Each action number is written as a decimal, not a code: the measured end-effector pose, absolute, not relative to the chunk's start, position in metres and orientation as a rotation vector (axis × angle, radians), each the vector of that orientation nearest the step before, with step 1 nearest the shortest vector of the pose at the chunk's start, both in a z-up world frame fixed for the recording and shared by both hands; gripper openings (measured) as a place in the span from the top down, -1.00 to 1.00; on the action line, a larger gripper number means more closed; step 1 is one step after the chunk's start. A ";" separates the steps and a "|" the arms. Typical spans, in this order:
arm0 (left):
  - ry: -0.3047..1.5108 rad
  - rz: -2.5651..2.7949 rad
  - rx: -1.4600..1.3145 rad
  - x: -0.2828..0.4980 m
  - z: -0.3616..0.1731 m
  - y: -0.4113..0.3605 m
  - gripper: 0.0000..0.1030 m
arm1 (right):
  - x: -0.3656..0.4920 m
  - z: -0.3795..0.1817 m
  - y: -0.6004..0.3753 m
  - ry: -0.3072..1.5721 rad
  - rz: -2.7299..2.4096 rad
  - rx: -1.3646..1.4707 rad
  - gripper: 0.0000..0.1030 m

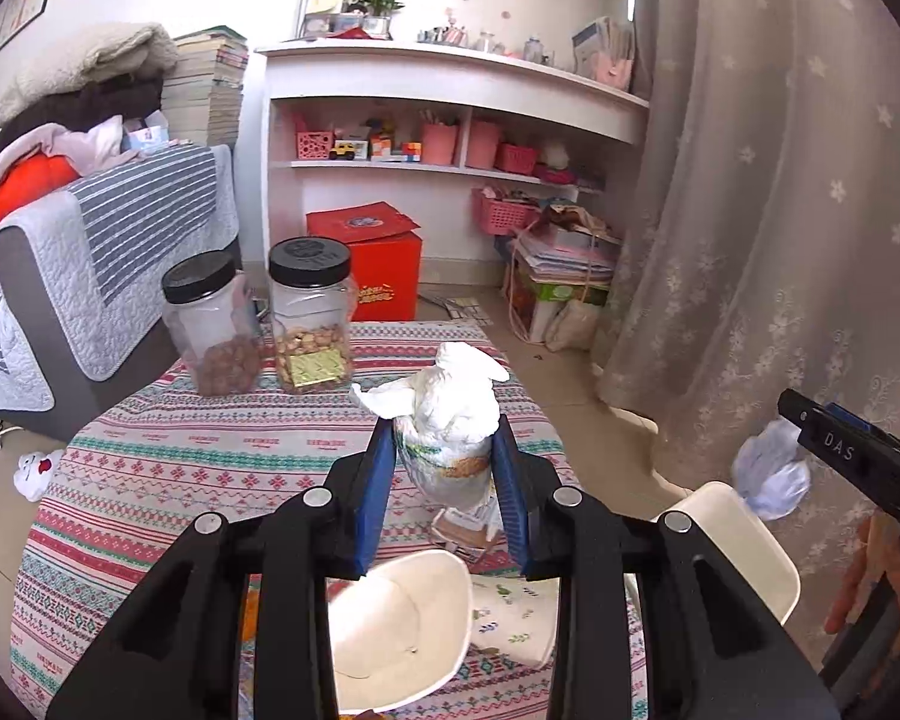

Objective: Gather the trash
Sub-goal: 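Carry the crumpled paper into the white bin and open the right gripper while left holds the bag, then lower the white tissue bag into the bin and open the left gripper, then move both grippers back over the table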

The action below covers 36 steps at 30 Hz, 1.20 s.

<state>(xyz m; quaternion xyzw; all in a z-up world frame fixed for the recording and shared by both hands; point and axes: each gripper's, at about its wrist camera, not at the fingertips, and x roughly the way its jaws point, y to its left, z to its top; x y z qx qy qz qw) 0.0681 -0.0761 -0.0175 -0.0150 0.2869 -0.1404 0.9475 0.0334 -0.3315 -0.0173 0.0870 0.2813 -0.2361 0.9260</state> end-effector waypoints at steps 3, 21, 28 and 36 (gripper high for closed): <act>0.603 -0.335 -0.032 0.070 -0.019 -0.103 0.37 | 0.013 -0.008 -0.351 0.508 -0.557 0.205 -0.83; 0.698 -0.661 0.025 0.046 -0.026 -0.270 0.34 | -0.062 0.008 -0.445 0.397 -0.819 0.307 -0.86; 0.766 -0.733 0.045 0.039 -0.036 -0.302 -0.10 | -0.077 0.006 -0.465 0.393 -0.876 0.336 -0.86; 0.736 -0.659 0.068 0.036 -0.029 -0.294 -0.76 | -0.074 0.003 -0.458 0.419 -0.875 0.289 -0.87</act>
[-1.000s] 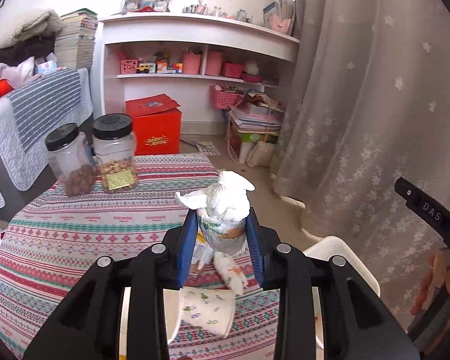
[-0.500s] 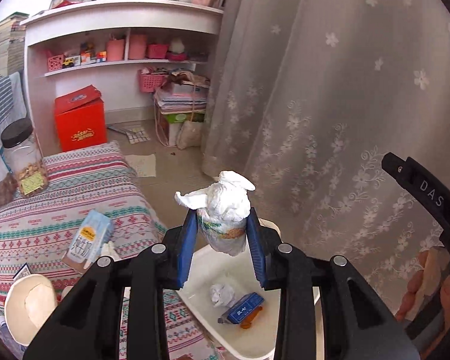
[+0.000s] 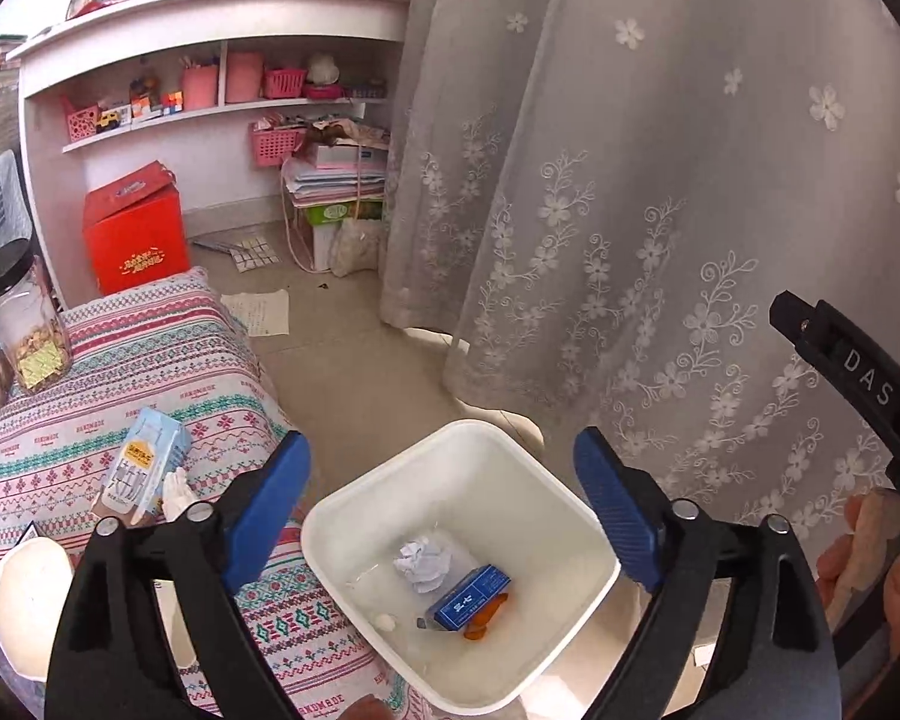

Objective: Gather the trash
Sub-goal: 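Move both grippers back over the table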

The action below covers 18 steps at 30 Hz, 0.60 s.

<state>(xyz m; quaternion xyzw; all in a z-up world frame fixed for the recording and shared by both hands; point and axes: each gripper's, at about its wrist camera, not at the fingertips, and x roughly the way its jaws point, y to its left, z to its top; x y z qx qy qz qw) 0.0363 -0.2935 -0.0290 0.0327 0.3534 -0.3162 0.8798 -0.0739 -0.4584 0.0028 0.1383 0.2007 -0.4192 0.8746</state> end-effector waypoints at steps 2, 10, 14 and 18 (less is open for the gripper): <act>0.716 -0.610 0.078 0.038 -0.026 -0.286 -0.80 | -0.070 0.002 -0.452 0.428 -0.862 0.273 -0.87; 0.651 -0.393 0.063 0.054 -0.010 -0.237 -0.87 | -0.046 -0.003 -0.411 0.462 -0.775 0.176 -0.87; 0.661 -0.327 0.049 0.063 -0.009 -0.210 -0.87 | -0.032 -0.004 -0.386 0.478 -0.715 0.136 -0.87; 0.658 -0.268 0.051 0.065 -0.011 -0.182 -0.87 | -0.018 -0.004 -0.359 0.488 -0.655 0.103 -0.87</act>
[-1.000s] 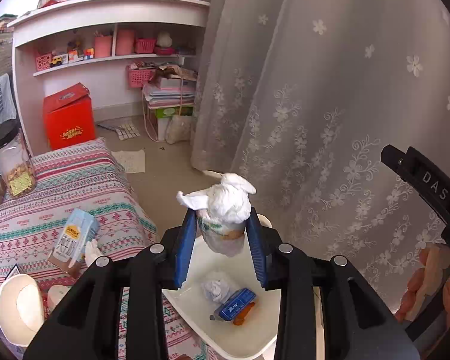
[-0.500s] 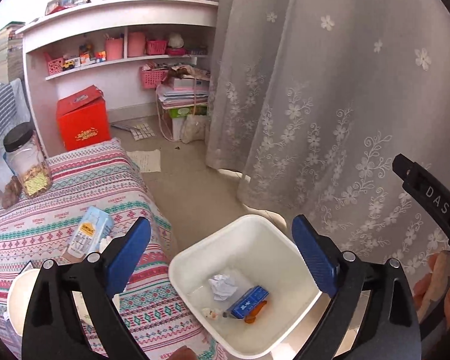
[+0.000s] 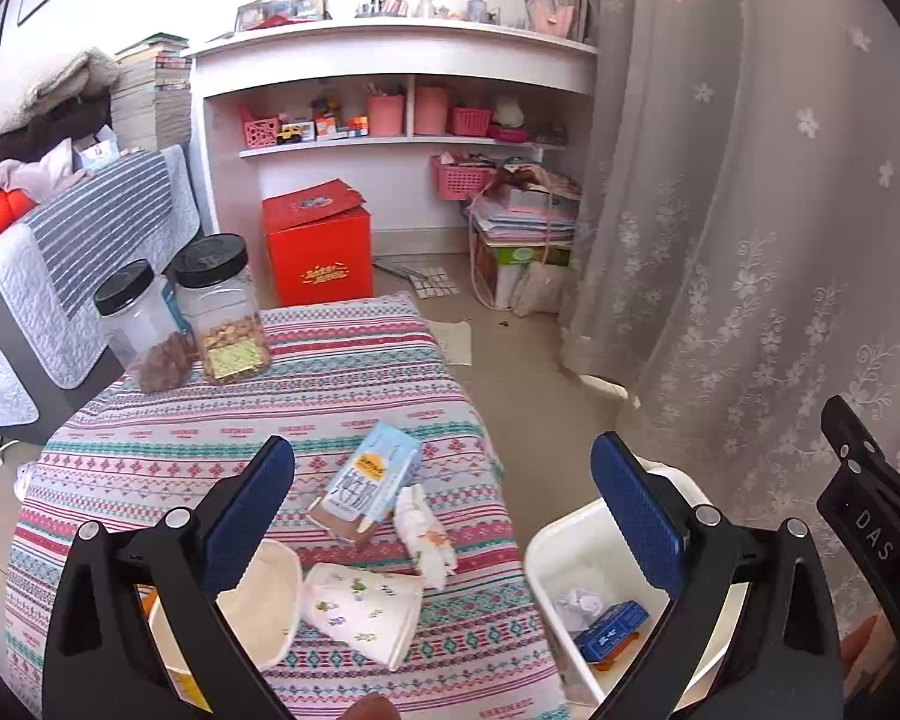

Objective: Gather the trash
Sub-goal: 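Move both grippers back over the table, then grasp the clear plastic water bottle with the left gripper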

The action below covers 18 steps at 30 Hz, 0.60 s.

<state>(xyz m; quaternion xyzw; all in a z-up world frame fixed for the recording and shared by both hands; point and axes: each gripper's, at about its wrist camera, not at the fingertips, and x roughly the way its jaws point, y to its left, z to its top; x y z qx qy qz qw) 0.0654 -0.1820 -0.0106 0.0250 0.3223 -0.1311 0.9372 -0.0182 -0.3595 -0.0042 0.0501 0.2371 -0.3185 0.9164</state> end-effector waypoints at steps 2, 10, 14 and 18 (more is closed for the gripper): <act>0.660 -0.237 0.050 0.065 -0.012 -0.165 -0.87 | -0.012 -0.004 -0.346 0.493 -0.623 0.095 -0.87; 0.709 -0.095 0.041 0.074 -0.025 -0.091 -0.87 | 0.017 -0.005 -0.286 0.512 -0.483 0.043 -0.87; 0.745 -0.017 0.027 0.078 -0.033 -0.052 -0.87 | 0.030 -0.005 -0.255 0.522 -0.414 0.021 -0.87; 0.798 0.040 -0.006 0.079 -0.043 -0.014 -0.87 | 0.042 -0.008 -0.225 0.535 -0.341 -0.004 -0.87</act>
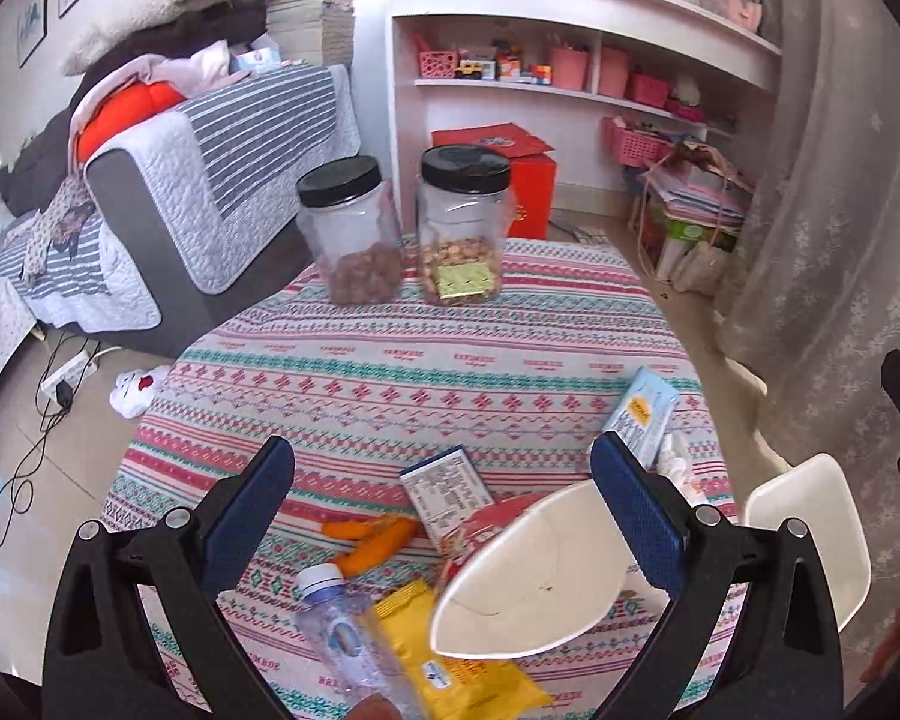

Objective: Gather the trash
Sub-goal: 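Grasp the clear plastic water bottle with the left gripper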

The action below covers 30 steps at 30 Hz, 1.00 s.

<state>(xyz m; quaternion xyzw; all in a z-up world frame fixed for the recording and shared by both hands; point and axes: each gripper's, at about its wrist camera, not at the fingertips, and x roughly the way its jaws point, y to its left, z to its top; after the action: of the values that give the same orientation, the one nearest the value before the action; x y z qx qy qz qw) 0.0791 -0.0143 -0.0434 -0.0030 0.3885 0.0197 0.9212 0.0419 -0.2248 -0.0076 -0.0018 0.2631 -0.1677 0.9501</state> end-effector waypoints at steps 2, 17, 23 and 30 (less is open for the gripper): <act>0.828 0.069 -0.018 0.079 -0.050 0.003 -0.87 | 0.049 -0.010 -0.211 0.551 -0.304 -0.014 -0.87; 1.251 0.158 -0.460 0.066 -0.141 0.109 -0.87 | 0.077 -0.031 -0.161 0.644 -0.186 -0.064 -0.87; 1.385 0.111 -0.632 0.059 -0.173 0.099 -0.82 | 0.082 -0.034 -0.158 0.664 -0.169 -0.062 -0.87; 1.456 -0.002 -0.692 0.062 -0.189 0.088 -0.11 | 0.095 -0.039 -0.160 0.720 -0.117 -0.044 -0.87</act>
<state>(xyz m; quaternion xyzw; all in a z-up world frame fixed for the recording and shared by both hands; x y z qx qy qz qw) 0.0625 0.0878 -0.1891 -0.3095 0.6516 -0.0008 0.6925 0.0947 -0.1597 -0.0391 -0.0216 0.3521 -0.0570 0.9340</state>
